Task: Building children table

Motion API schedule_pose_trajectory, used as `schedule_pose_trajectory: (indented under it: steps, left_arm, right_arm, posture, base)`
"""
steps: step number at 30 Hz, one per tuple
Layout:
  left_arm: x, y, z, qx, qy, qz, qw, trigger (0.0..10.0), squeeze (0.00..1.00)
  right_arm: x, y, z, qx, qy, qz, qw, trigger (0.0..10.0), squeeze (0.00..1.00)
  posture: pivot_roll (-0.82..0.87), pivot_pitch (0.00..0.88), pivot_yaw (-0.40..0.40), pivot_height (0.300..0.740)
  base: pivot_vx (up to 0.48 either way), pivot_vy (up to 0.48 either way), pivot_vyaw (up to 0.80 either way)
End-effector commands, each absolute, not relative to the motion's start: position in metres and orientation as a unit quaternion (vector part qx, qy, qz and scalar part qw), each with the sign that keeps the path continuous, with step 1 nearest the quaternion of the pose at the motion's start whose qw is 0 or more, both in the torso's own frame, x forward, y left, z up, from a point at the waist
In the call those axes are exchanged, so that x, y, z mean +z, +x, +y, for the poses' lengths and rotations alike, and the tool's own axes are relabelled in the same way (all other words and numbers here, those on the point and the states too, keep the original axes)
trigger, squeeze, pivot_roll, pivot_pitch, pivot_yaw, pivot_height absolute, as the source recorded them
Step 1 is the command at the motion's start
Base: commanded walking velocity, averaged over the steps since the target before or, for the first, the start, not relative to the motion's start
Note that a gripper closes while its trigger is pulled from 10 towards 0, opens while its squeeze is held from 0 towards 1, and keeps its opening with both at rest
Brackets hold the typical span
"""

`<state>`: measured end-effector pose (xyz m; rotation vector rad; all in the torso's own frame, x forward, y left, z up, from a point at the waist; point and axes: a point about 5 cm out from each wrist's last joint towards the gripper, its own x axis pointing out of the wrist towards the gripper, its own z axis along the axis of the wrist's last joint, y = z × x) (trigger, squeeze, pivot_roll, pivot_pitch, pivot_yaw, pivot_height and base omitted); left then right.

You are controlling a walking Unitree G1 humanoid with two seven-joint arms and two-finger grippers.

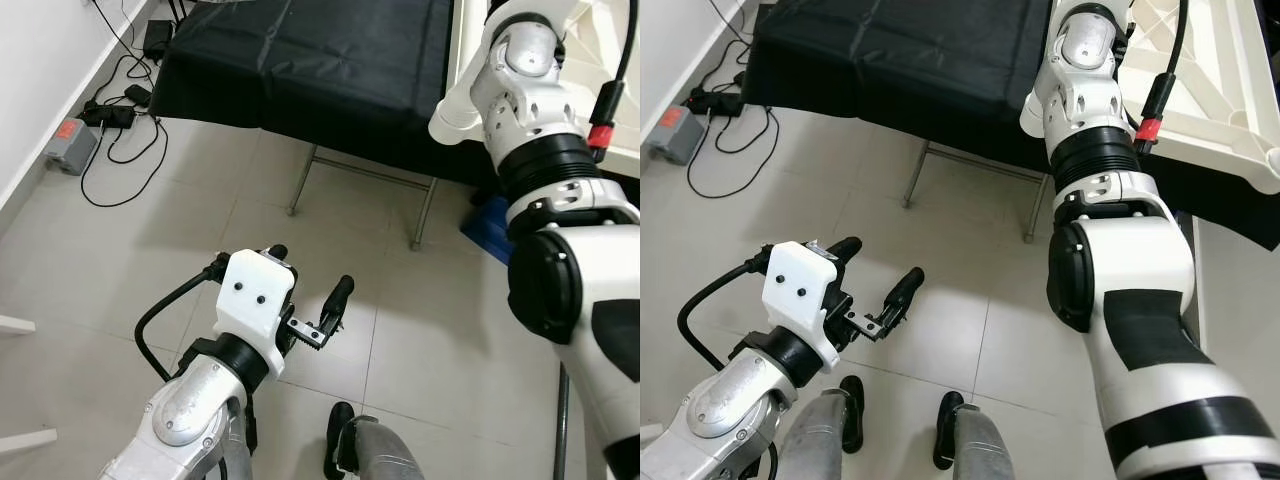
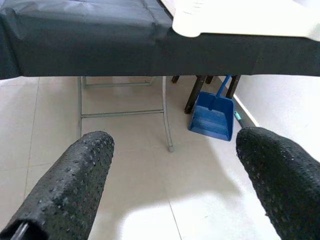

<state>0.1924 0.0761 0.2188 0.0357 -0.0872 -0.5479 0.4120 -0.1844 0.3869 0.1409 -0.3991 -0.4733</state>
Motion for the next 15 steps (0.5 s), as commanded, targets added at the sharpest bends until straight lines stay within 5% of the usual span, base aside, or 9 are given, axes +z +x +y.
schedule_pose_trajectory:
  steps: [1,15]
  left_arm:
    - [0.2149,0.1894,0.0746,-0.278,0.018,-0.035,0.96,10.0,0.0]
    - [0.215,0.1897,0.0739,-0.275,0.016,-0.038,0.961,10.0,0.0]
  right_arm:
    - [0.3082,0.4211,-0.1996,-0.289,0.085,-0.043,0.953,10.0,0.0]
    - [0.3119,0.4134,-0.197,-0.41,0.058,-0.045,0.909,10.0,0.0]
  posture:
    - [0.18,0.392,-0.094,0.74]
    - [0.16,0.401,-0.111,0.74]
  base:
    - [0.0,0.0,0.0]
    - [0.0,0.0,0.0]
